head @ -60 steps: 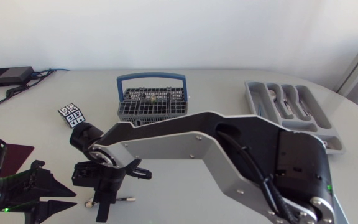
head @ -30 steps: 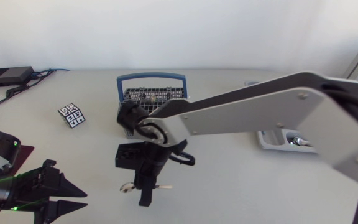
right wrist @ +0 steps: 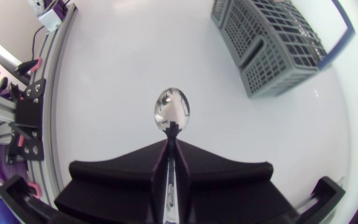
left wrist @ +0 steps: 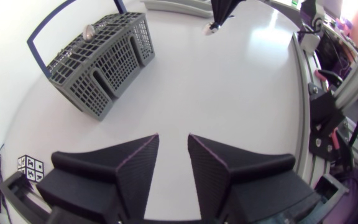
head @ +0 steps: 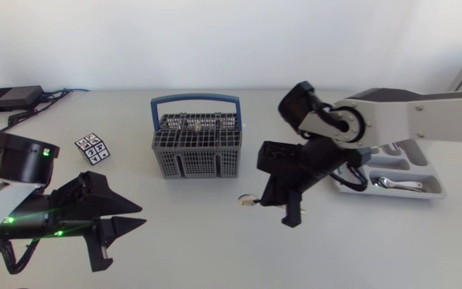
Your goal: Transfer all utensils from the basket to the drawer tray.
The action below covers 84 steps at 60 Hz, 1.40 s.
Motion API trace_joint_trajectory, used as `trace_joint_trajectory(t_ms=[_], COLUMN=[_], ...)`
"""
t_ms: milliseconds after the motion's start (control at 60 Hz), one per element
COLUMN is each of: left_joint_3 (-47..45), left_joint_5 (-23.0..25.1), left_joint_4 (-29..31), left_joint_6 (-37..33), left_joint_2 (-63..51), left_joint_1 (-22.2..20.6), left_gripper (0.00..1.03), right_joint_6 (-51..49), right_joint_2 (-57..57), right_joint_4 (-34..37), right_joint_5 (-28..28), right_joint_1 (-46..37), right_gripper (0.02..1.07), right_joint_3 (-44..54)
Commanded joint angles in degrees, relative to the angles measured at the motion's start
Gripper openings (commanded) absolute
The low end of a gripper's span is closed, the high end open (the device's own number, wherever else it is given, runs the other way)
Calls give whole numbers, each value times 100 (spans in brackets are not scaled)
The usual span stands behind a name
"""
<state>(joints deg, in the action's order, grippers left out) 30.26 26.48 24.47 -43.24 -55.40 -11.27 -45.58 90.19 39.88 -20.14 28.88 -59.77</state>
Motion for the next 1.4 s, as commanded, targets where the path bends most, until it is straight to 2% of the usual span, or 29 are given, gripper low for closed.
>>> trace_joint_trajectory(t_ms=[0, 267, 450, 667, 900, 1050, 1150, 1200, 1317, 1350, 1383], left_joint_3=[270, 674, 911, 1166, 1342, 1404, 1412, 1412, 1395, 1395, 1404], left_joint_5=[-108, -477, -706, -969, -1110, -1189, -1233, -1233, -1233, -1242, -1233], left_joint_4=[-135, -610, -768, -1032, -1331, -1577, -1682, -1744, -1823, -1832, -1849], left_joint_6=[545, 1152, 1459, 1899, 2356, 2575, 2628, 2672, 2707, 2707, 2716], left_joint_2=[-191, -745, -894, -1122, -1289, -1351, -1413, -1413, -1413, -1413, -1413], left_joint_1=[-183, -350, -526, -640, -666, -728, -754, -754, -728, -710, -684], left_gripper=[37, 37, 37, 37, 37, 37, 37, 37, 40, 40, 40], right_joint_6=[-548, -2051, -3202, -4292, -4978, -5189, -5277, -5294, -5057, -4952, -4890], right_joint_2=[-265, -503, -125, 596, 1405, 1853, 1897, 1879, 1492, 1387, 1264], right_joint_4=[187, 679, 873, 881, 837, 653, 55, -24, -156, -94, -59], right_joint_5=[-104, -227, -341, -324, -174, 204, 476, 494, 599, 608, 608], right_joint_1=[-445, -2291, -3679, -4875, -5595, -5718, -5692, -5683, -5534, -5472, -5402], right_gripper=[12, 12, 11, 9, 9, 9, 10, 18, 69, 76, 78], right_joint_3=[273, 361, 71, -413, -1160, -1468, -1204, -1125, -879, -835, -782])
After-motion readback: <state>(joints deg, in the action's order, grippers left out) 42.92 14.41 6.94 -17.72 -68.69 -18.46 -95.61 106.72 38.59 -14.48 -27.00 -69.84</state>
